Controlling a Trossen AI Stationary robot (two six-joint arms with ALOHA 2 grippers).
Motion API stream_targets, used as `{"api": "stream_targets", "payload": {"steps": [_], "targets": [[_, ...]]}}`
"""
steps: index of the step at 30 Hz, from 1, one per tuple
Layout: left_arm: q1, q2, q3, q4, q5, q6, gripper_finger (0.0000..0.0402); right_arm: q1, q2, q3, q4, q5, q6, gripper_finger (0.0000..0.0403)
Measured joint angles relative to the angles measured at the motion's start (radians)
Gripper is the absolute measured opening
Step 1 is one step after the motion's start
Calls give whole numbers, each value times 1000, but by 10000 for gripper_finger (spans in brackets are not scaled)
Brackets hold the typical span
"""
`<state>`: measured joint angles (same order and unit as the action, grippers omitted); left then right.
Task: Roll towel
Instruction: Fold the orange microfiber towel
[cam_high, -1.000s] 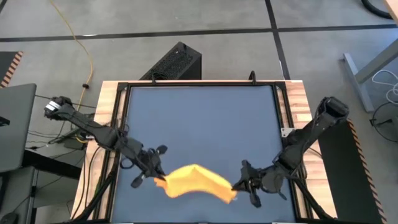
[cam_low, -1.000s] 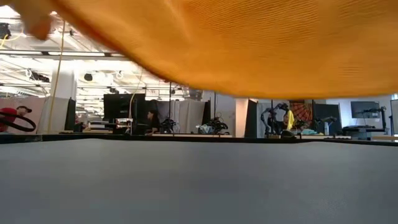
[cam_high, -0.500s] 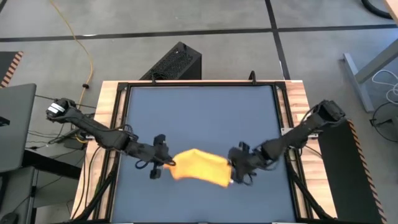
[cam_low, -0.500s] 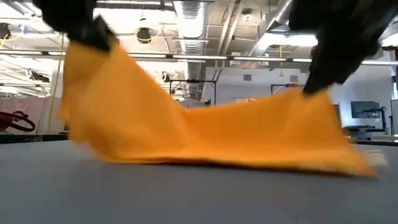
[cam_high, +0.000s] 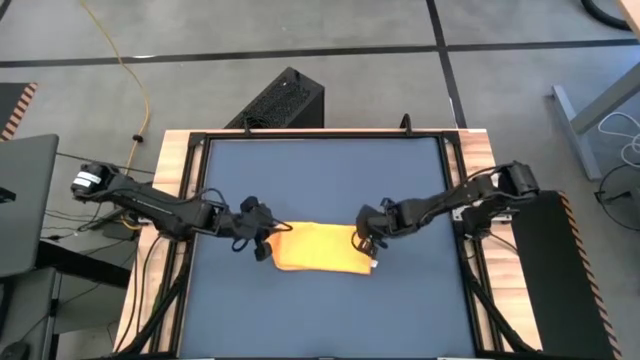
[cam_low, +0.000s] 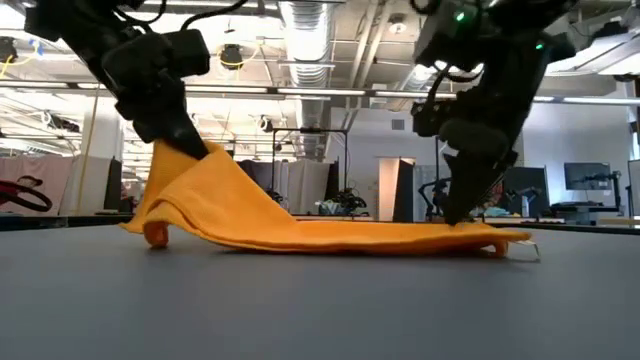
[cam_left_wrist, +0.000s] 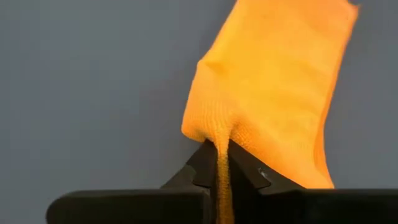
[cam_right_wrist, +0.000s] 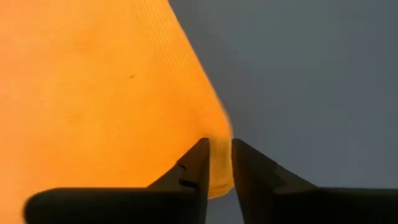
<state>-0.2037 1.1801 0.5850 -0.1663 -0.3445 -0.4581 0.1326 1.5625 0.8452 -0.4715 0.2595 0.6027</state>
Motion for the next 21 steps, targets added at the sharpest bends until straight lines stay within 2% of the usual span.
{"api": "stream_targets", "payload": {"steps": [6, 12, 21], "targets": [[49, 0, 0, -64, 29, 62, 57, -91, -40, 1, 0, -88, -127, 171], [73, 0, 0, -113, -2, 91, 96, -166, -89, 1, -21, -132, -216, 227], [96, 0, 0, -162, -10, 120, 117, -291, -147, 1, -88, -132, -280, 244]]}}
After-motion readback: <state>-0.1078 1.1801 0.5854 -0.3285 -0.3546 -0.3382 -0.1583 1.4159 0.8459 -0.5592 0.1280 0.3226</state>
